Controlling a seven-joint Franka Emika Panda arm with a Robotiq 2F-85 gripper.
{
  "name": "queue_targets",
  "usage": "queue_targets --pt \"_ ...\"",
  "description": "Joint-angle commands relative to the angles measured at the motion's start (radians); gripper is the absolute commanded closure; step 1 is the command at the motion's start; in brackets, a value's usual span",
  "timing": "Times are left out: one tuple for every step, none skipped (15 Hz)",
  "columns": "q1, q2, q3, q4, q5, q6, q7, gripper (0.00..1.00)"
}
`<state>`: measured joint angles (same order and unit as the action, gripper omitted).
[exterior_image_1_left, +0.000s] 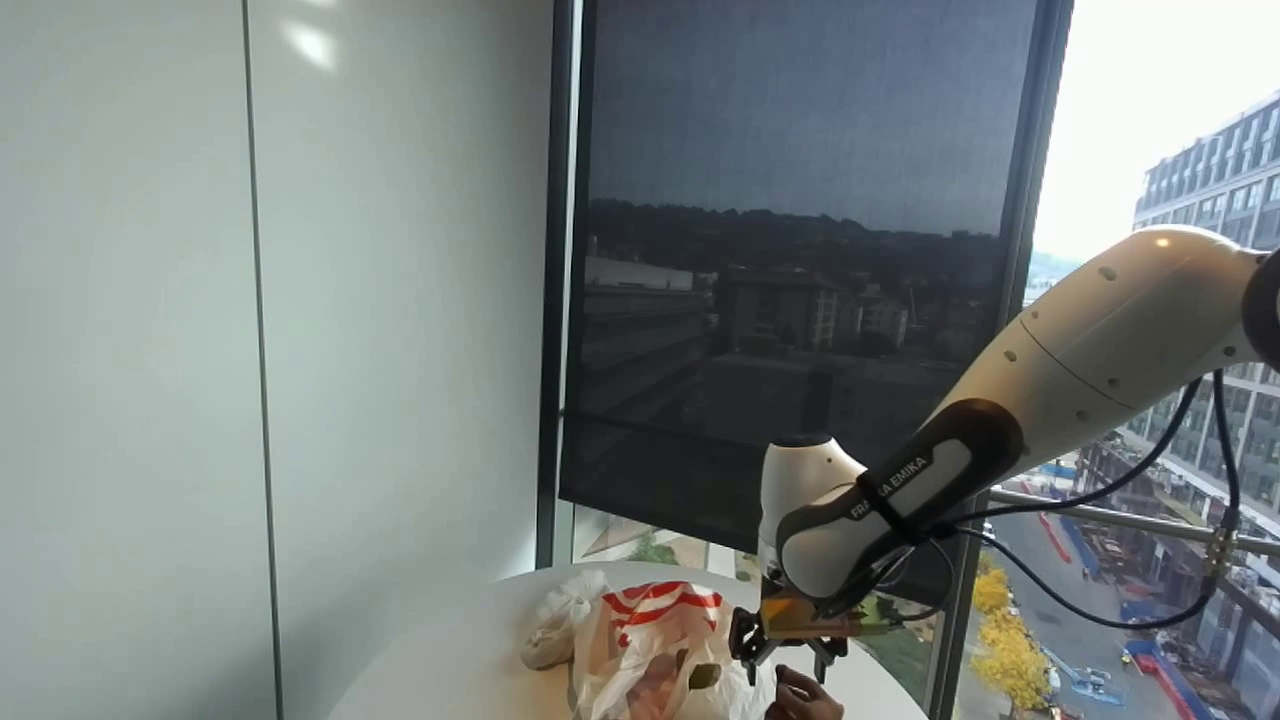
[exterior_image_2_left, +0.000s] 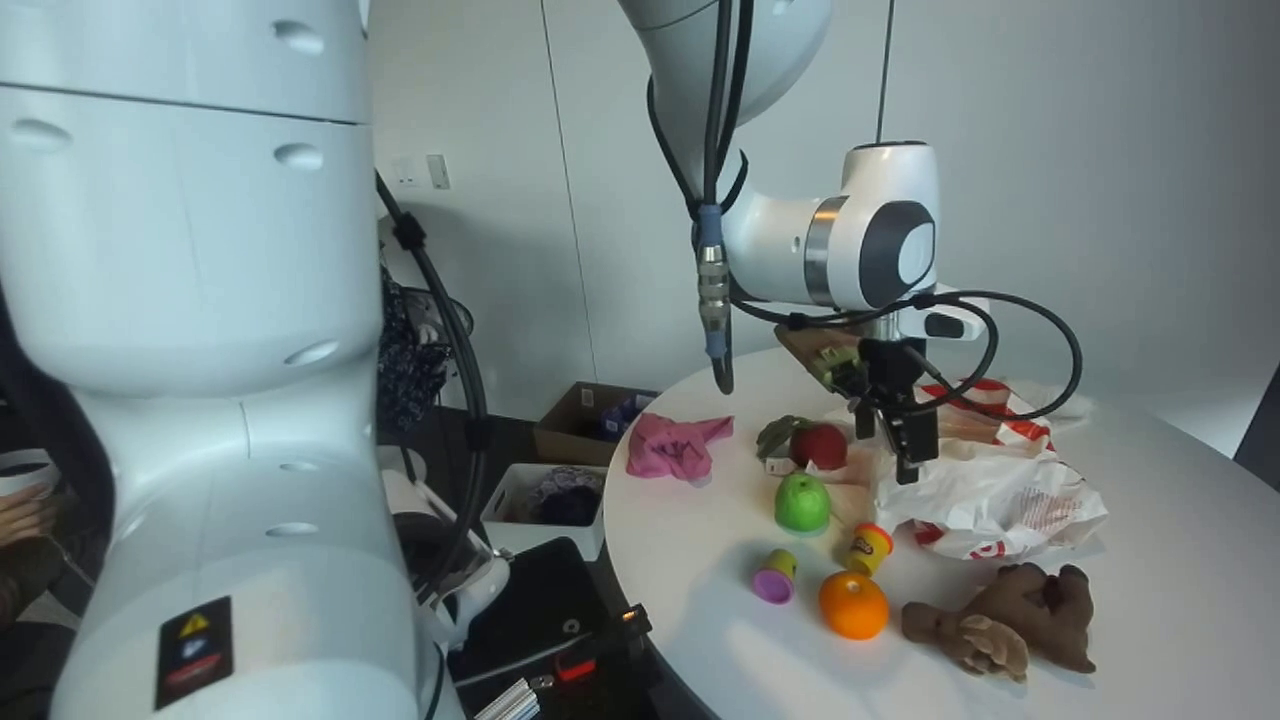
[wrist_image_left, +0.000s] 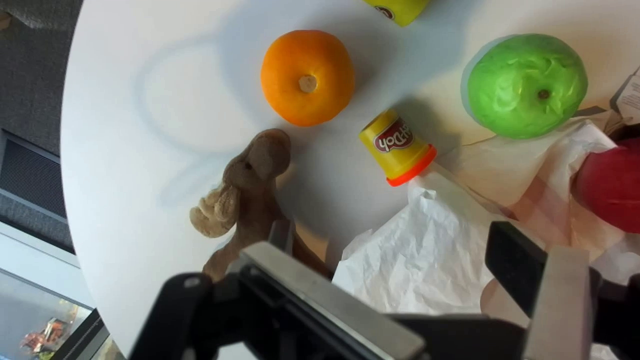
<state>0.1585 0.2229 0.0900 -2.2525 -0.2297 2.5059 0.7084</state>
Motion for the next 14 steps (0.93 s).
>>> queue_targets --pt "0.075 0.077 -0.053 0.054 -0.100 0.059 0.152 0.00" --pt "0.092 0.097 -0.066 0.073 -0.122 0.059 0.190 0.00" --pt "0.113 0.118 -0.085 0.098 -0.155 0.057 0.246 0.00" --pt "0.130 0.135 -0.099 0.118 -0.173 0.055 0.294 0.00" --pt "0.150 0.147 -0.115 0.142 -0.189 0.044 0.353 0.00" --pt "0.166 0.162 -0.128 0.164 -0.205 0.033 0.395 0.00" --pt "0.174 0.179 -0.131 0.188 -0.200 0.033 0.423 0.00" --pt "0.178 0.191 -0.128 0.208 -0.183 0.026 0.443 0.00" --pt "0.188 0.204 -0.130 0.228 -0.181 0.019 0.466 0.00" --pt "0.195 0.219 -0.128 0.251 -0.178 0.015 0.482 0.00" --pt "0.206 0.233 -0.131 0.272 -0.185 0.007 0.501 0.00" --pt "0.216 0.253 -0.138 0.297 -0.195 0.000 0.519 0.00" --pt "0.222 0.274 -0.144 0.318 -0.199 -0.005 0.532 0.00" --pt "0.229 0.292 -0.150 0.338 -0.204 -0.014 0.542 0.00"
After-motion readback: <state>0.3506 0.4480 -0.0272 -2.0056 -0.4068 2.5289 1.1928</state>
